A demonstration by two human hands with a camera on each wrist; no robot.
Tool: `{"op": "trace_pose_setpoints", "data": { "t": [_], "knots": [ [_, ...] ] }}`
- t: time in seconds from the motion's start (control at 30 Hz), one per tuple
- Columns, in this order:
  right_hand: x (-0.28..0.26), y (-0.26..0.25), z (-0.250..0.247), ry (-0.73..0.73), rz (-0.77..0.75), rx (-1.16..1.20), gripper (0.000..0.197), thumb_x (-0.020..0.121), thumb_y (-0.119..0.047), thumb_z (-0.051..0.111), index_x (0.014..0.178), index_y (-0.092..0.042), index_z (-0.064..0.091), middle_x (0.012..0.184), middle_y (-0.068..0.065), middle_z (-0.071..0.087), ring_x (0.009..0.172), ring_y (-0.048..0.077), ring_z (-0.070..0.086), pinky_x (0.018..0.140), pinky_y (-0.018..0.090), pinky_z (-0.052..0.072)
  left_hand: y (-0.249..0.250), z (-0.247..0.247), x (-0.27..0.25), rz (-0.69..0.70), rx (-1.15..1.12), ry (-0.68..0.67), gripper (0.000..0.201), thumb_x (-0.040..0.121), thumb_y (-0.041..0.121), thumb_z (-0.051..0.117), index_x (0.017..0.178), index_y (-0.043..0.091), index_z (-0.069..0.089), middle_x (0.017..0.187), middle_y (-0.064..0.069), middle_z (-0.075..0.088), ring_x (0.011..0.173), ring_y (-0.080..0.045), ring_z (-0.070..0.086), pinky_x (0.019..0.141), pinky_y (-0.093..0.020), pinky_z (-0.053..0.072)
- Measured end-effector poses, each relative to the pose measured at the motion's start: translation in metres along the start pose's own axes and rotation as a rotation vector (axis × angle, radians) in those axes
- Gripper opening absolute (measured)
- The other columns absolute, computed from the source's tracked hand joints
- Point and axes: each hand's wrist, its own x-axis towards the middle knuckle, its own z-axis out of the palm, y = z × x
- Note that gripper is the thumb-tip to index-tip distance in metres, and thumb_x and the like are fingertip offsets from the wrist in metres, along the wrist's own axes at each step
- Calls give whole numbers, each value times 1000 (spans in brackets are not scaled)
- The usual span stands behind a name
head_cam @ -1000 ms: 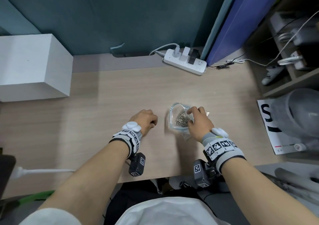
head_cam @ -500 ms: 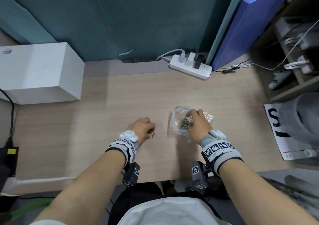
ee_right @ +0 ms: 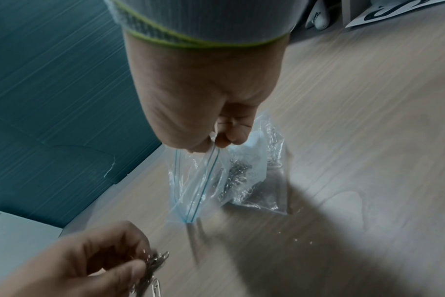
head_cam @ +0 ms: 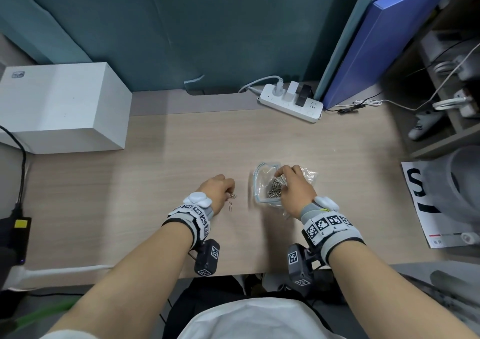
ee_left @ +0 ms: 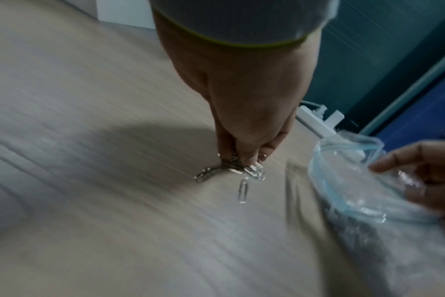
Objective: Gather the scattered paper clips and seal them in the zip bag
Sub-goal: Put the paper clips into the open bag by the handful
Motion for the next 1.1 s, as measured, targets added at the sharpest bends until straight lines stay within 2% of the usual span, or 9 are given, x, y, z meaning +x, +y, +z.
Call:
{"op": "trace_pose_setpoints", "data": {
  "t": [0.07, 0.17, 0.33, 0.5, 0.57, 0.7, 0.8, 1.0, 1.1],
  "knots": [
    [0, 0, 0, -3, -2, 10, 44, 92, 0, 42, 110, -40, 47, 112, -14, 38, 57, 30, 65, 49, 44, 58, 13, -7, 4, -41, -147, 65, 14, 85, 10, 70, 87, 24, 66, 87, 10, 55, 80, -16, 57, 72, -29, 47],
    [1, -2, 1, 4, -17, -14, 44, 90, 0, 44, 113, -38, 48, 118, -9, 41, 71, 30, 65, 64, 44, 58, 46, -21, 12, 28, -301, 126, 12, 84, 11, 75, 90, 21, 71, 85, 9, 61, 78, -9, 57, 72, -19, 42],
    [3, -3, 1, 2, -29, -14, 45, 88, 0, 45, 116, -35, 50, 121, -6, 42, 80, 31, 62, 70, 39, 53, 81, -30, 23, 81, -456, 13, 18, 81, 16, 82, 97, 22, 76, 89, 9, 74, 78, -5, 66, 78, -17, 50],
    [3, -3, -2, -2, -22, -16, 46, 89, 2, 44, 113, -37, 48, 118, -8, 42, 69, 29, 64, 62, 41, 55, 38, -26, 18, -78, -309, 156, 20, 85, 13, 75, 98, 27, 74, 96, 10, 70, 89, -11, 67, 82, -25, 52],
    [3, -2, -2, -14, -17, 4, 45, 91, 2, 43, 112, -38, 48, 116, -10, 40, 61, 29, 65, 54, 41, 57, 15, -24, 10, -139, -159, 92, 28, 81, 24, 78, 107, 30, 70, 105, 8, 63, 98, -16, 63, 83, -26, 48],
    [4, -3, 0, -17, -19, 1, 45, 91, 2, 42, 112, -38, 48, 117, -9, 41, 62, 29, 65, 55, 43, 58, -2, -11, -6, -70, 87, -135, 71, 66, 47, 85, 129, 40, 54, 123, 13, 47, 110, -12, 49, 87, -33, 51],
    [4, -4, 2, -21, -21, 8, 46, 89, 2, 41, 111, -38, 48, 113, -12, 39, 60, 31, 65, 50, 45, 58, 1, -3, -6, -32, 149, -94, 60, 72, 43, 82, 125, 38, 54, 122, 13, 49, 113, -15, 48, 82, -35, 52],
    [4, -1, 3, -11, -24, -20, 43, 90, -1, 42, 112, -38, 48, 119, -9, 42, 67, 31, 64, 61, 45, 58, 6, 6, 2, 33, 184, -54, 22, 88, 31, 70, 108, 28, 59, 109, 8, 56, 102, -20, 58, 73, -35, 51],
    [3, -2, 2, -4, -11, -26, 44, 89, 1, 42, 113, -36, 49, 121, -8, 43, 72, 31, 63, 63, 42, 54, 5, 10, 5, 28, 181, -40, 15, 91, 28, 68, 103, 26, 59, 106, 7, 56, 96, -21, 59, 71, -35, 51]
  ]
}}
